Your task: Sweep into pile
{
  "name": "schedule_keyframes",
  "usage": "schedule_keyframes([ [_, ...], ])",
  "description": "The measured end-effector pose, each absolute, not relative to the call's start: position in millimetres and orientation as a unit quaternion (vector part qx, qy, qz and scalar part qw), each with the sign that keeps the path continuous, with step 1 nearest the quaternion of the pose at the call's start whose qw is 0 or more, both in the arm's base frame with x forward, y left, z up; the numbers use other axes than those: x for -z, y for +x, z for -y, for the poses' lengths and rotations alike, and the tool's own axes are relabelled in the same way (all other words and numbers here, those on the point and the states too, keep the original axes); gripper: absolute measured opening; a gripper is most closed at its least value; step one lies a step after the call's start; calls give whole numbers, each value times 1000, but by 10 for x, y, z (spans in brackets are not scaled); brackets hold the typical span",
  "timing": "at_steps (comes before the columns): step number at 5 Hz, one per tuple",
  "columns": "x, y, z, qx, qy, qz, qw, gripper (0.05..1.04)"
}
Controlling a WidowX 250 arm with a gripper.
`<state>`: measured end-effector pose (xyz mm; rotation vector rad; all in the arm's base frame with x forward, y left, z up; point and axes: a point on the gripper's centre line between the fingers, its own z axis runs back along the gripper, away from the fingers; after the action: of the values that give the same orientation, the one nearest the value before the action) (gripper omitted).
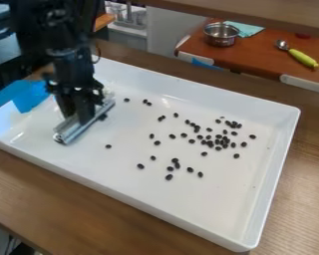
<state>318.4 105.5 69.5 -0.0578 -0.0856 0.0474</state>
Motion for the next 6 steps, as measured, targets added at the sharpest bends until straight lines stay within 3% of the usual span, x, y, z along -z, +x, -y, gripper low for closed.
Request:
schedule_keyframes([
  [2, -751, 3127, -698, -26, -51, 27, 998, 343],
  [5, -676, 3117, -297, -13, -38, 74, 996, 343],
  [6, -683, 3042, -104, -7, -50, 64, 997, 343],
])
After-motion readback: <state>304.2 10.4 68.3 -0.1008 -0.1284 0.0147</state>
